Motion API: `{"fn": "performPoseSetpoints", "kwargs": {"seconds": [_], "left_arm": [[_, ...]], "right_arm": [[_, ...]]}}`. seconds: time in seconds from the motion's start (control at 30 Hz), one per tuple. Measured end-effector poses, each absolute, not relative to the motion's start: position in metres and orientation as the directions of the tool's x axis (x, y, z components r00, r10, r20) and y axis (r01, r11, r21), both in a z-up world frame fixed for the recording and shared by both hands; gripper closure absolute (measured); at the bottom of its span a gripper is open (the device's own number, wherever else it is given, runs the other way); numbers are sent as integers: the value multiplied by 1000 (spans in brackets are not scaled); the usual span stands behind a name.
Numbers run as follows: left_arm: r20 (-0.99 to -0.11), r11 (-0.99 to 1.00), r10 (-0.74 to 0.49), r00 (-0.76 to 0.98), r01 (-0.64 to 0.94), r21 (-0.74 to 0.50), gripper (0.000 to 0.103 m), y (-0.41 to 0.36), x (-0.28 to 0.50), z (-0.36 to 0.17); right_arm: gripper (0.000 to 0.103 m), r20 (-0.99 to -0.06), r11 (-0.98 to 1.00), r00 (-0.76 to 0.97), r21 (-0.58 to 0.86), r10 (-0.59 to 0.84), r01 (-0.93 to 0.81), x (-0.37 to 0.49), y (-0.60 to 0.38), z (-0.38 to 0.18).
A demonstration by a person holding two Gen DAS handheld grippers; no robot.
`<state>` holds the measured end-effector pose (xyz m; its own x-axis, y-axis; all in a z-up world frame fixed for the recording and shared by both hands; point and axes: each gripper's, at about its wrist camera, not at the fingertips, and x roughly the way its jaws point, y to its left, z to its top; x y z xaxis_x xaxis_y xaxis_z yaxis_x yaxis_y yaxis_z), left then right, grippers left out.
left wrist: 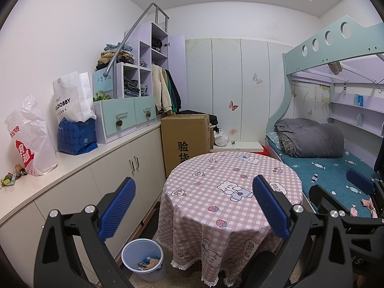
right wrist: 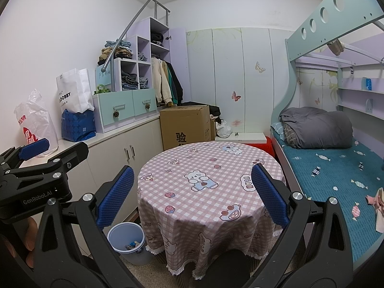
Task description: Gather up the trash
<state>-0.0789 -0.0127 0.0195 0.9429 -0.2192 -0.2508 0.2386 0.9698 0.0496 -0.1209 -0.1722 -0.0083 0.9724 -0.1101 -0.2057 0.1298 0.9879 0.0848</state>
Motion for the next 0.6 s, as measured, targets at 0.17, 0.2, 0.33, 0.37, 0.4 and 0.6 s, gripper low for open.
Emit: {"fn": "performPoseSetpoints", "kwargs": {"seconds": [0.17,0.2,0.33,0.37,0.4,0.6], "left_arm": [[-252,970,-217,943,237,52,7,-9,-79,14],[-254,970,-216,943,236,52,7,-8,-79,12],[-264,972,-205,942,227,54,7,2,-72,5],[-267,973,-203,942,225,56,7,4,-69,4],[-274,973,-199,941,222,57,7,6,-66,2],[-347,982,-140,927,174,68,7,16,-34,-17]], "right_arm": [[7,-207,988,972,85,-109,129,-121,-172,-9],[7,-209,988,972,86,-109,129,-121,-171,-10],[7,-222,989,970,87,-96,118,-114,-166,-20],[7,-227,990,970,88,-90,113,-111,-165,-22],[7,-233,990,969,89,-86,109,-107,-165,-25],[7,-316,989,948,120,-39,81,-72,-165,-52]]}}
